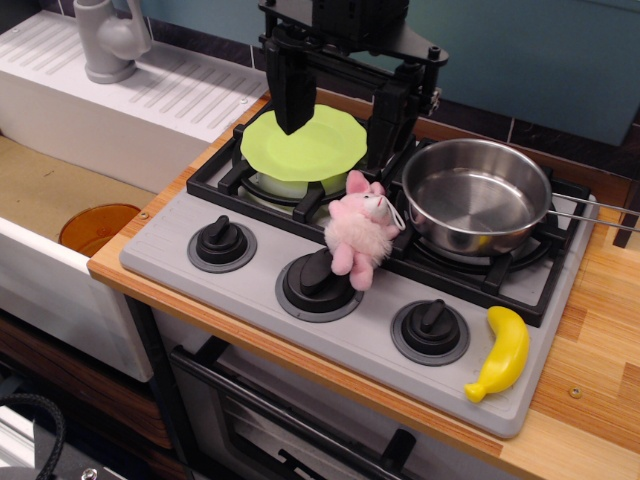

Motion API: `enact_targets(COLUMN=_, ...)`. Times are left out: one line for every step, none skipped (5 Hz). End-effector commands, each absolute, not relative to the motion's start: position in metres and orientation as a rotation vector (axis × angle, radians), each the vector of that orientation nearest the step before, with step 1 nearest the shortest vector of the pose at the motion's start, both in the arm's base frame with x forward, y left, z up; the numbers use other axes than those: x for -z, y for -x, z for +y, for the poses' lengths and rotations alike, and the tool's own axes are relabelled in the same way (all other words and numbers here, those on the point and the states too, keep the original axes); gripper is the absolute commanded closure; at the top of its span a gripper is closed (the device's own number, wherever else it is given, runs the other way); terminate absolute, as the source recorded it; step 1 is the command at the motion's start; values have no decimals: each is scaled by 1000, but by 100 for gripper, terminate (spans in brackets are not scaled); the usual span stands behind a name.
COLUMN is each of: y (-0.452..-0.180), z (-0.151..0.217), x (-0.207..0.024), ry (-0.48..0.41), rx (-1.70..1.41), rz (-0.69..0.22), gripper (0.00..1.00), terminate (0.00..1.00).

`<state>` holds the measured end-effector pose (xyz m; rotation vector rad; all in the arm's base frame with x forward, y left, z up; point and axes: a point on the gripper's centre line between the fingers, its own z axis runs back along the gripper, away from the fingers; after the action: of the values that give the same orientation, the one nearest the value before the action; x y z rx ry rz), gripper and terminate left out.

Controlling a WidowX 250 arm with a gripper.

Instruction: End effector reaching banana

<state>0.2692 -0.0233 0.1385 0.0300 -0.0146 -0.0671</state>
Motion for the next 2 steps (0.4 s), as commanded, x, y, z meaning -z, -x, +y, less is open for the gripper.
enact_targets(y=-269, z=-23, x=-139, ry=-30, rx=67, rz=-15, gripper=0, terminate=0)
enact_targets(y=-264, z=-48, x=-136, ry=-41, rx=29, rz=-38, gripper=0, terminate=0)
